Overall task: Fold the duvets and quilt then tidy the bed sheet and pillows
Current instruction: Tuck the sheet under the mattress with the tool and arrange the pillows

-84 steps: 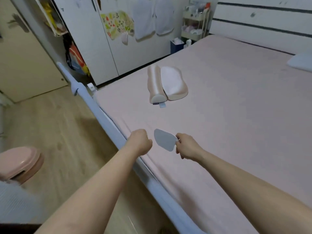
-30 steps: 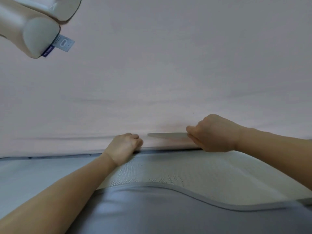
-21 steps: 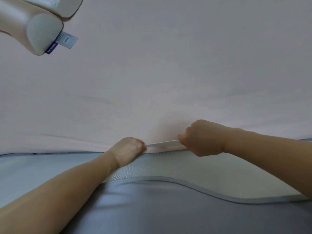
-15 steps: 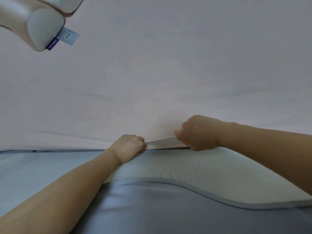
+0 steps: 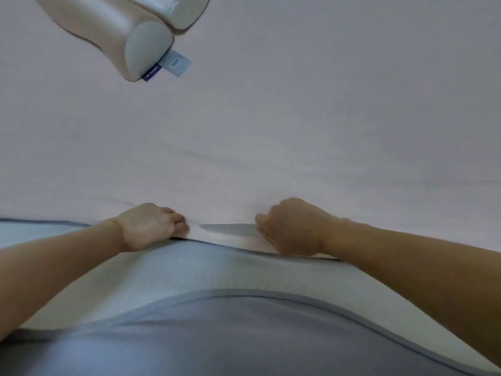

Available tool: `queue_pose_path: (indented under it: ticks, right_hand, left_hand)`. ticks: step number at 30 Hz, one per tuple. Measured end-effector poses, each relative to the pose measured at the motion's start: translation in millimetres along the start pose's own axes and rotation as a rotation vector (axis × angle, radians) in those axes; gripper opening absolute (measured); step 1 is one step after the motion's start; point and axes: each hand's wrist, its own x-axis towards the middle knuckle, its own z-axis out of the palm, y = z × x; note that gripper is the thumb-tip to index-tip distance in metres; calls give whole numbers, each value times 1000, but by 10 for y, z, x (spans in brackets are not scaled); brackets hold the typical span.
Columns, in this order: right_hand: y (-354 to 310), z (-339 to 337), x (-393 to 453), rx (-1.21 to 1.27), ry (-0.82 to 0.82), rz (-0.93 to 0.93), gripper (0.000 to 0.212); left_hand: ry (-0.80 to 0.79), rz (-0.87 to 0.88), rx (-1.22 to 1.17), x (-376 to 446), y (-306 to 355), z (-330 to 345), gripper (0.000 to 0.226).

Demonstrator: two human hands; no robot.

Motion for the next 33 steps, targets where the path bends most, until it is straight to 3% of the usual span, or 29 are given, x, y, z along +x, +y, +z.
queue_pose_path:
  ticks: [5,8,12,18,22,28,33]
  right_hand:
    - [-335,-174,576,21,24,39,24]
    - [-536,-237,949,10,12,45,25]
    - [-718,-278,1323,1,-4,44,27]
    - [-936,-241,1606,-5,-119,64,22]
    - [-978,-283,1687,-32,-162,24,21]
    - [-970,-391,1753,-142,-262,-33,19]
    - [-1157,-244,1937,-86,-311,-82,21]
  left_hand:
    - [159,-119,21,-525,-383,391,41]
    - [205,-132,-30,-654,-577,595,27]
    - [279,-97,-15,-721,-774,769,28]
    - [184,-22,-174,-743,-936,915,16]
    - [65,-38,-279,-743,-958,902,23]
    - [-34,-14,-162,-681,-920,820,28]
    - [-8,-166,-166,-540,-845,749,23]
